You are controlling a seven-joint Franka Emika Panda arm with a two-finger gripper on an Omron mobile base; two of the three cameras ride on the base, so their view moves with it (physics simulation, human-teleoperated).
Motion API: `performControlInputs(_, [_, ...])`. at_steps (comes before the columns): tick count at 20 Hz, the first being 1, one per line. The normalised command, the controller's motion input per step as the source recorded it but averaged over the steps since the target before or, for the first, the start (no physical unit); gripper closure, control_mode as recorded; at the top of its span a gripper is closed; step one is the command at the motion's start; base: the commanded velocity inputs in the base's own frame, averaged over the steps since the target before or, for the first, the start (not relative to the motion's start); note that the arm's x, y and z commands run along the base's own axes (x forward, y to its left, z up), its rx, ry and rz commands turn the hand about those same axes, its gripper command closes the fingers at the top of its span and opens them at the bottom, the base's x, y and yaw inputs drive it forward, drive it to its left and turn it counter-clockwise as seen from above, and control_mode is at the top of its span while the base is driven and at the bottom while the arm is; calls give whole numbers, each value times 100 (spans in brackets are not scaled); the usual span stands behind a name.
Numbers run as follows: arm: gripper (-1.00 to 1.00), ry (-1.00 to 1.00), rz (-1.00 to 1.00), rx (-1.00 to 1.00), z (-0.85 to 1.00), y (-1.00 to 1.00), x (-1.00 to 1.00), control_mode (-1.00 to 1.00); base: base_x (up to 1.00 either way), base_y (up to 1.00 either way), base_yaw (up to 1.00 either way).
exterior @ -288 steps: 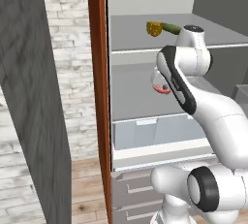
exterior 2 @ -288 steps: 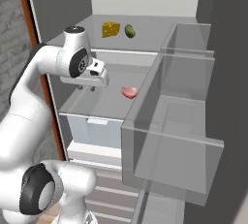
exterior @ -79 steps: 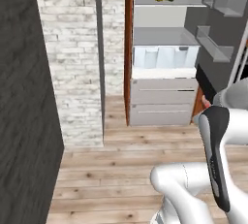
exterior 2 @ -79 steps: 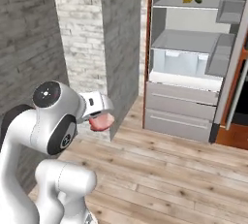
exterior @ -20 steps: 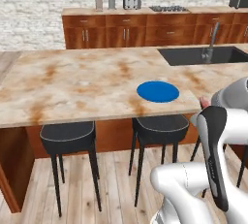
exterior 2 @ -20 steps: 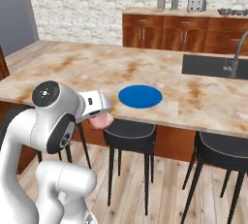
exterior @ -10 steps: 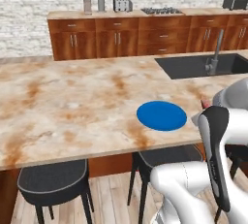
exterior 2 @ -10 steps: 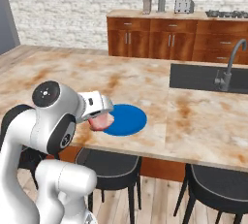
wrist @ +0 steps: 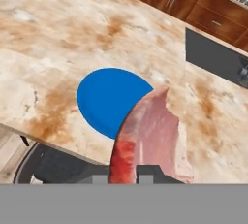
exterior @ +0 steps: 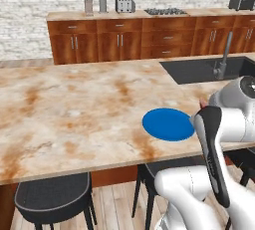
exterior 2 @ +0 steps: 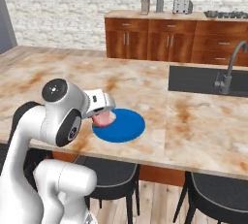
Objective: Take the cheese, steak, and cucumber from the fridge and place them on the plate on the dining counter to create an appetizer plate.
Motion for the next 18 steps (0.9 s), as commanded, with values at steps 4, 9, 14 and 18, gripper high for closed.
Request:
performControlInputs(4, [100, 9, -1, 0, -47, 3, 72, -100, 0, 0, 0])
performControlInputs(9, [100, 13, -4, 0, -53, 0, 70, -100, 0, 0, 0])
performControlInputs(14, [100, 2, -1, 0, -44, -11, 56, -100, 0, 0, 0])
performControlInputs(18, [100, 0, 0, 0, -48, -17, 56, -100, 0, 0, 0])
